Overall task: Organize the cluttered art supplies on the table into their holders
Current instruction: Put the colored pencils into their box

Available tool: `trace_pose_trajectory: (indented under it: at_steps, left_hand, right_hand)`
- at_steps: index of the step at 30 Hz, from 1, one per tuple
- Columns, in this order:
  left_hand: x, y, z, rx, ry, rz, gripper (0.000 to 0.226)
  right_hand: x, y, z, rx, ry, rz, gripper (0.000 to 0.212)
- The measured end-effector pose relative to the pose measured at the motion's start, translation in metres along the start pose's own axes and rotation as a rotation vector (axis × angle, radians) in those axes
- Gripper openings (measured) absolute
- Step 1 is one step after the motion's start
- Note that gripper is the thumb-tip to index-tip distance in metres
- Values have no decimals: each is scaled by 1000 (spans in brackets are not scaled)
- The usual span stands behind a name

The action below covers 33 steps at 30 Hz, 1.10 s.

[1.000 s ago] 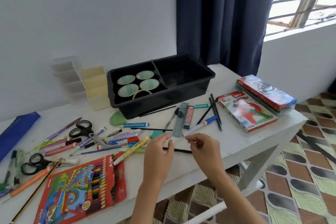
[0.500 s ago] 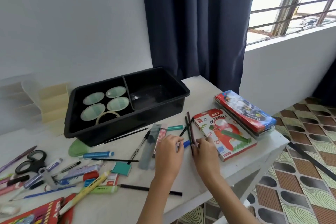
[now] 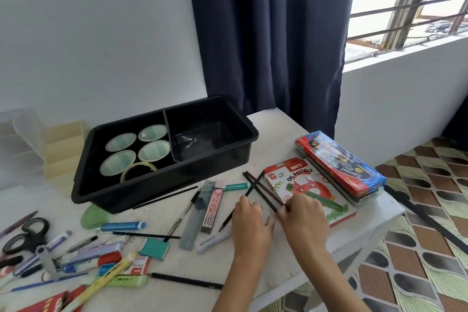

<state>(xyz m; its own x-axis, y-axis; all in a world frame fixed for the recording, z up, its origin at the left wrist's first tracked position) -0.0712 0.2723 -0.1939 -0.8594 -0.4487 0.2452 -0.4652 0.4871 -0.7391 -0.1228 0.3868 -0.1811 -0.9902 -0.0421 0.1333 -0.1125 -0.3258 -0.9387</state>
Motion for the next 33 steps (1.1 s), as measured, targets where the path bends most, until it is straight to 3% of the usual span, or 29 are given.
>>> trace_pose_trajectory:
  at_steps: [5,7,10,15,21,28,33]
  left_hand:
    - [0,-3,-9,10,-40,-118,33]
    - [2,1,-19,-20,99,-102,17]
    - [-2,21,-32,29,337,77,30]
    - [-7,28,-25,142,458,161,52]
    - [-15,23,-26,107,659,185,45]
    - [-31,-5,-37,7,843,0,63]
    - [-39,-35,-42,-232,760,-203,31]
  right_hand:
    - [13,-6,-15,272,15,23,11]
    - [15,-10,-23,404,21,43,13]
    - [15,-22,-36,558,65,-21,13]
    - [15,-9,-58,846,219,-5,17]
    - [8,-9,-66,987,233,-24,16]
    - [-3,-20,-79,1222,328,-166,11]
    - [-13,-16,-91,1314,447,-219,17]
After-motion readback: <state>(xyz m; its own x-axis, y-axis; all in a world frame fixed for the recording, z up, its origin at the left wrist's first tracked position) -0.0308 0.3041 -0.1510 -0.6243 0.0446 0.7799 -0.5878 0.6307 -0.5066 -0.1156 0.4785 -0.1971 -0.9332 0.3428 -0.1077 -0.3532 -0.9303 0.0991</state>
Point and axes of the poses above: each hand's wrist, its own x-axis towards the middle knuckle, its own y-axis out of the palm, z = x × y, the point moved 8 cm from there along x, towards the middle knuckle, and after that the axes turned 11 degrees about -x, right-handed, at the moved point
